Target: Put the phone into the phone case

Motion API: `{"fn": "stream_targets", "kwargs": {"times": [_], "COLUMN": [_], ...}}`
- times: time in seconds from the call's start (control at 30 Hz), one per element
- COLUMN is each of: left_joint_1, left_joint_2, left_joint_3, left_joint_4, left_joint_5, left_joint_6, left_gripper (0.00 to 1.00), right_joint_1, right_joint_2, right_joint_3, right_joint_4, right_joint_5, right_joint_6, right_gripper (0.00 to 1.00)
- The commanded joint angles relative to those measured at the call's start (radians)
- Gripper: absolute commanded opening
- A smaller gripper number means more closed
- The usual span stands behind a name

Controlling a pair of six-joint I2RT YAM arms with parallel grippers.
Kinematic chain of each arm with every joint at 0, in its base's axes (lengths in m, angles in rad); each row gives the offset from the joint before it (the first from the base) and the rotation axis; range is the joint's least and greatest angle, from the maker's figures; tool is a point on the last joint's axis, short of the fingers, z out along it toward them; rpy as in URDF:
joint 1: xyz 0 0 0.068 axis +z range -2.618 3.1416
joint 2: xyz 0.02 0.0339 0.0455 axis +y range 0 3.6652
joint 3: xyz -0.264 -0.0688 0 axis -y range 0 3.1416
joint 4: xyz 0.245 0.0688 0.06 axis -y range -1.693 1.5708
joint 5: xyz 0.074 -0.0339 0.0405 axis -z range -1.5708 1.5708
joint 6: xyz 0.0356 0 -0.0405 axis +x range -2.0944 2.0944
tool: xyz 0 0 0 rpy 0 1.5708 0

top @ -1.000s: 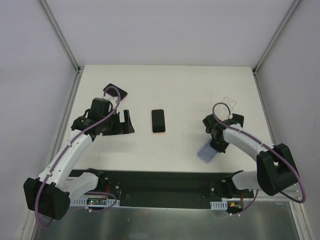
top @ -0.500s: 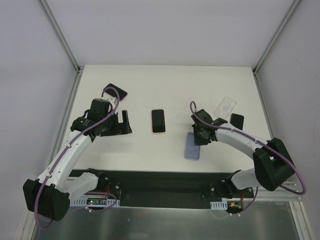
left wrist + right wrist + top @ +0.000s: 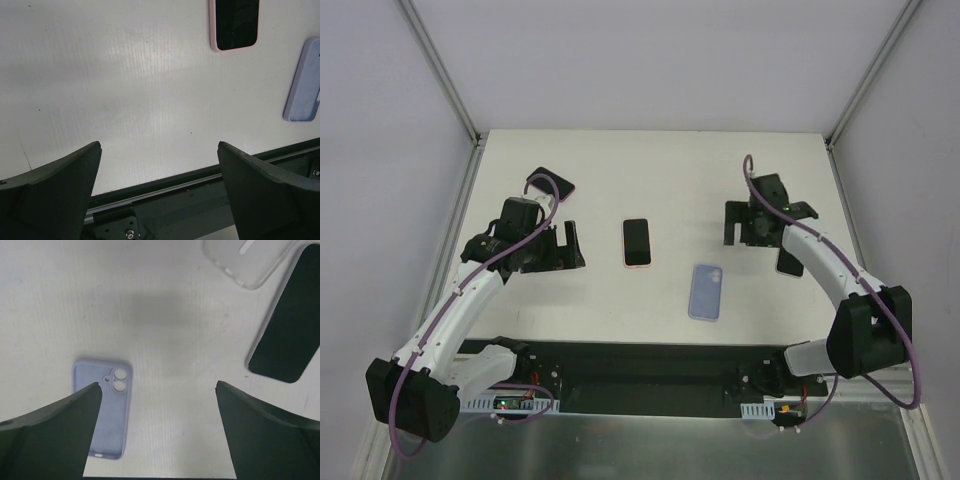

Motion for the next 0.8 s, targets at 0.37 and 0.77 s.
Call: {"fn": "stream_targets", "kwargs": {"times": [0.37,0.77], "left_joint_1": [-0.009,-0.009], "left_joint_2": [0.005,0.005], "left_joint_3": [0.028,0.032], "left_joint_4": [-0.005,-0.003], "left_joint_5": [0.055,0.044], "left_joint_6": [0.003,0.005], "left_gripper": [0.99,0.99], "right_joint_1": [-0.434,-0.506], "right_joint_2": [0.207,0.333], "right_joint_3": [0.256,0.242], "right_joint_4": [-0.181,-0.099], "right_joint_5": [-0.11,-0.188], "right_joint_6": [-0.348,-0.366], "right_gripper": [0.99,0.99]}}
